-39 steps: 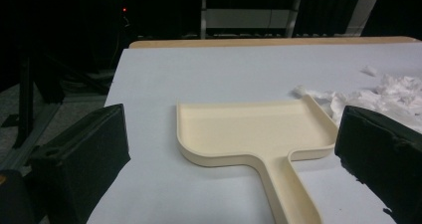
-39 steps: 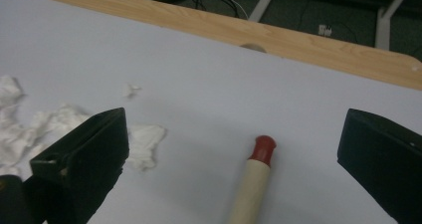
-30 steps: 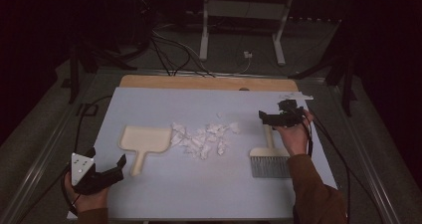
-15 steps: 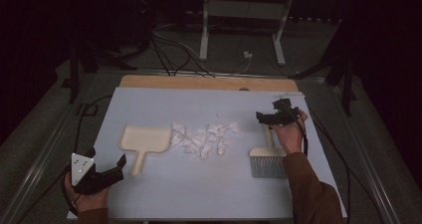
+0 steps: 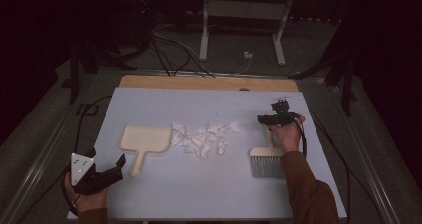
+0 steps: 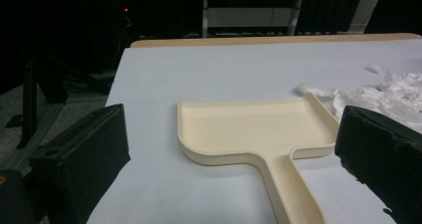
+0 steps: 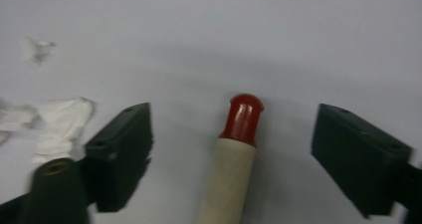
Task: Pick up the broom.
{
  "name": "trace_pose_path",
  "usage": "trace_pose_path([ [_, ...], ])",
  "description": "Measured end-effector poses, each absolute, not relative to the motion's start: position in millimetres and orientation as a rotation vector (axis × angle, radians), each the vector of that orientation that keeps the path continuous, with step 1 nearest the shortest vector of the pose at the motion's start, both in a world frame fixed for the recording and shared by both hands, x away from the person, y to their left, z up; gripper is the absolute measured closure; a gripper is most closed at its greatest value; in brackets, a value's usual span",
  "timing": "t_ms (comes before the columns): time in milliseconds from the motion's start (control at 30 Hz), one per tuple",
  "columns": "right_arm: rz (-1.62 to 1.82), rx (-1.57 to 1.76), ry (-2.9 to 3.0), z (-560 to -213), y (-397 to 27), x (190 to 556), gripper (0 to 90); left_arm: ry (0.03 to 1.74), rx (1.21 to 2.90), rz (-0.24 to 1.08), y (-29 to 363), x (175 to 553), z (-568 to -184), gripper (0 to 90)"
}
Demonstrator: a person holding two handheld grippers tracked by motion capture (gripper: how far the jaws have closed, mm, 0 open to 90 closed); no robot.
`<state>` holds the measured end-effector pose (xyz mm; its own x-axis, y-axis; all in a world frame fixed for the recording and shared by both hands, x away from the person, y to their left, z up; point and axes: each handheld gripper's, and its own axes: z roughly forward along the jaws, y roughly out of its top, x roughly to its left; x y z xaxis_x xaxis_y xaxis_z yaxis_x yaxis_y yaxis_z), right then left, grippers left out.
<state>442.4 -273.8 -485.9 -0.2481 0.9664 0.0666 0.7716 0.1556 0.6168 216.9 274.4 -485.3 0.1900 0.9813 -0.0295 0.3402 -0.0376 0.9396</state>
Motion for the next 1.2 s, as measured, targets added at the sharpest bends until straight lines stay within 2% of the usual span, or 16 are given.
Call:
trace_pose_path([
  [67, 0.773, 1.672, 2.085, -488.1, -272.8, 442.8, 30.7, 1.305, 1.550, 0.877, 274.3, 217.2, -485.6, 1.3],
  [333, 0.654, 1.731, 2.080, -502.2, -266.6, 446.3, 44.2, 1.308, 1.539, 0.879, 275.9, 216.5, -485.4, 1.3],
  [467, 0.595, 1.740, 2.083, -508.6, -264.0, 445.5, 47.1, 1.309, 1.536, 0.879, 276.1, 216.3, -485.4, 1.3],
  [533, 0.592, 1.737, 2.080, -508.2, -261.4, 444.2, 61.3, 1.309, 1.538, 0.879, 276.0, 216.4, -485.6, 1.3],
  [633, 0.581, 1.725, 2.087, -507.6, -258.3, 443.5, 65.7, 1.309, 1.538, 0.880, 275.6, 216.3, -485.4, 1.2],
  [833, 0.570, 1.788, 2.050, -506.0, -255.2, 443.4, 68.0, 1.309, 1.535, 0.881, 276.2, 215.5, -485.2, 1.3],
  [1200, 0.719, 1.675, 2.038, -481.3, -254.2, 424.3, 69.0, 1.314, 1.551, 0.880, 272.3, 216.6, -486.1, 1.3],
])
